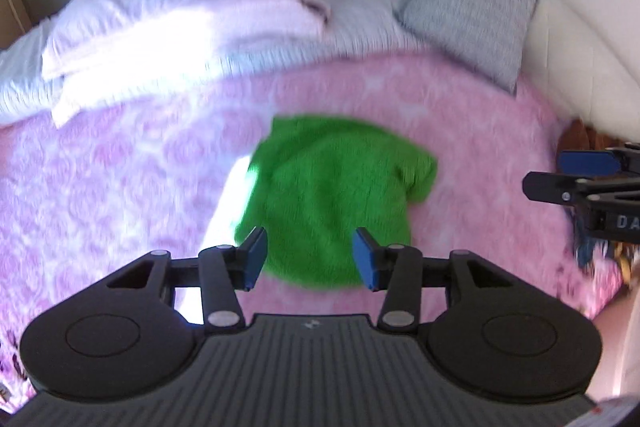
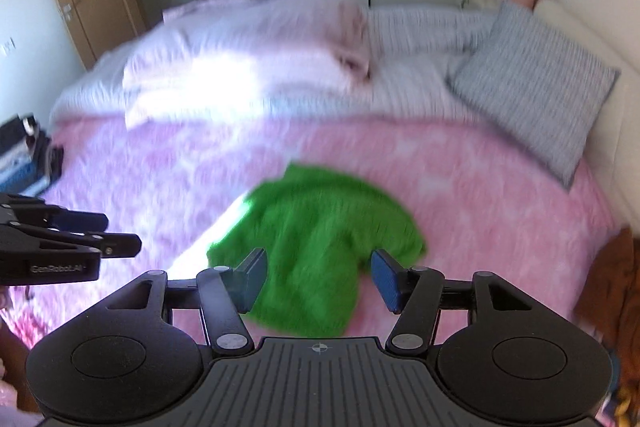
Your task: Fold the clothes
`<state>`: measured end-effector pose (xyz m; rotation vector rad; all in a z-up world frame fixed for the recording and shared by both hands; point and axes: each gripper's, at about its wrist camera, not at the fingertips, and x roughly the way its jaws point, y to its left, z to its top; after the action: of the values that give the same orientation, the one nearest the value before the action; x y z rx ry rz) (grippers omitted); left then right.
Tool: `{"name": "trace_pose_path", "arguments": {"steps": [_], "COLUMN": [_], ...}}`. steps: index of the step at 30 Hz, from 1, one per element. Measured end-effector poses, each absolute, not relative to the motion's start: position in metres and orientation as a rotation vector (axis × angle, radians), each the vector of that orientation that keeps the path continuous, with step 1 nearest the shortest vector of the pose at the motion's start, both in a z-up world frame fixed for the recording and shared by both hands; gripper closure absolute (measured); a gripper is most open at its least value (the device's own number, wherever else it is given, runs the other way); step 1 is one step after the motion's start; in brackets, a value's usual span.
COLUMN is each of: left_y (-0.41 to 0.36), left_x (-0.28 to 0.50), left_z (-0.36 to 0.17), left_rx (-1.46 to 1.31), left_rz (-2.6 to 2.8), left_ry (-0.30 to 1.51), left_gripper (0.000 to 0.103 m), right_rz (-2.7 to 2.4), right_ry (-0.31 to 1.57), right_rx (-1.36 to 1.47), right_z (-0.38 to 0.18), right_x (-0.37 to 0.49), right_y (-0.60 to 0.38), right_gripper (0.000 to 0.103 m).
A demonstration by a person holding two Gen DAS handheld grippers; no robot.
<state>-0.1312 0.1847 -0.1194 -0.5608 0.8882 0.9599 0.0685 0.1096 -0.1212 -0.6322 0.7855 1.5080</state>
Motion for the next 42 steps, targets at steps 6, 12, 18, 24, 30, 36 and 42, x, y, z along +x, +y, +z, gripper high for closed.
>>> {"name": "trace_pose_path", "arguments": {"steps": [6, 12, 18, 24, 30, 36, 42], "left_y": [0.156, 0.140, 0.134, 0.136, 0.142, 0.147, 0.167], "left_x": [-0.153, -0.151, -0.145, -0.135, -0.116, -0.098, -0.105], "left_z": [-0.131, -0.127, -0.126, -0.127, -0.127, -0.138, -0.168], "left_rx": [-0.566, -0.538, -0.533, -0.541, -0.553, -0.605, -0.756], "left_rz": [0.883, 0.843, 0.833, 0.862, 0.904, 0.958, 1.060], "left_ry": [0.958, 0.966, 0.965, 0.962, 0.961, 0.970, 0.924], "left_gripper": [0.058, 0.053, 0.052, 0.052, 0.050, 0.047, 0.043], "right_rz": [1.441, 1.406, 1.406, 1.443, 1.484, 1.527, 1.535], "right_ry": [0.847, 0.843, 0.841, 0.817, 0.809, 0.825, 0.828], "right_rx": [-0.719, -0.753, -0.781, -0.816, -0.832, -0.862, -0.895], "right_z": [-0.142, -0.138, -0.141, -0.143, -0.145, -0.155, -0.169], "right_x": [0.033, 0.021, 0.021, 0.029, 0.050, 0.077, 0.112], "right_y": [0.081, 0.072, 0.072, 0.084, 0.097, 0.111, 0.129], "right_gripper": [0.048, 0.048, 0.048, 0.048, 0.048, 0.048, 0.048]}}
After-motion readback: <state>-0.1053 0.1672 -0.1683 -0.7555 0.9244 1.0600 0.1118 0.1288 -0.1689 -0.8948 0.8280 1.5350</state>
